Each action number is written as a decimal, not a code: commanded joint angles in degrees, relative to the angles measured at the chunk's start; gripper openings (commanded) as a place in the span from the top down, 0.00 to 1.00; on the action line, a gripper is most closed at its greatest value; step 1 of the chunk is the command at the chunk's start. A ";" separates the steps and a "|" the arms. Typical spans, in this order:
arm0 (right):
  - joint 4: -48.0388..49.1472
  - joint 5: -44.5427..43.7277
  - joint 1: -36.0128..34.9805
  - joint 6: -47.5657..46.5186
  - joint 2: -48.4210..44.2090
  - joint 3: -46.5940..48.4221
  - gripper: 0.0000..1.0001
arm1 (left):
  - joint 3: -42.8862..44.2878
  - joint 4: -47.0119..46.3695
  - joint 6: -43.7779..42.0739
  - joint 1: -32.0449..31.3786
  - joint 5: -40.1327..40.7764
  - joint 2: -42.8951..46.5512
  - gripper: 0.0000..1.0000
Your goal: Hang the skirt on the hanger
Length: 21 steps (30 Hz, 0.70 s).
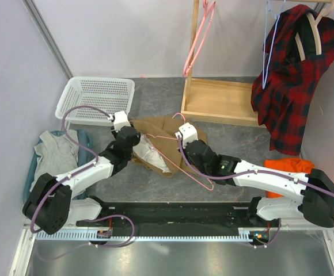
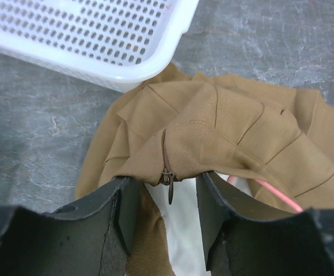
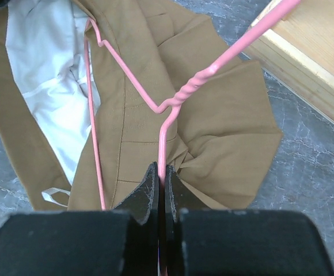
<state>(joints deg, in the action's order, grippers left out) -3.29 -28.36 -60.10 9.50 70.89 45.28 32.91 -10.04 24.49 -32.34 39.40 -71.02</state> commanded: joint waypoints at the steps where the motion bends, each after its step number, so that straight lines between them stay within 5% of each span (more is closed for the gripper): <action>1: 2.85 -2.41 0.51 -0.01 0.74 3.24 1.00 | -3.19 -6.03 3.28 5.35 -10.74 1.77 0.51; 21: 3.64 3.66 0.51 3.16 -0.84 2.18 1.00 | -3.81 -12.28 6.71 7.55 -18.83 -0.78 0.71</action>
<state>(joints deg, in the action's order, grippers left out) -1.74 -25.43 -59.79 11.44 71.59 46.02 29.23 -18.65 28.47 -25.08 22.31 -72.60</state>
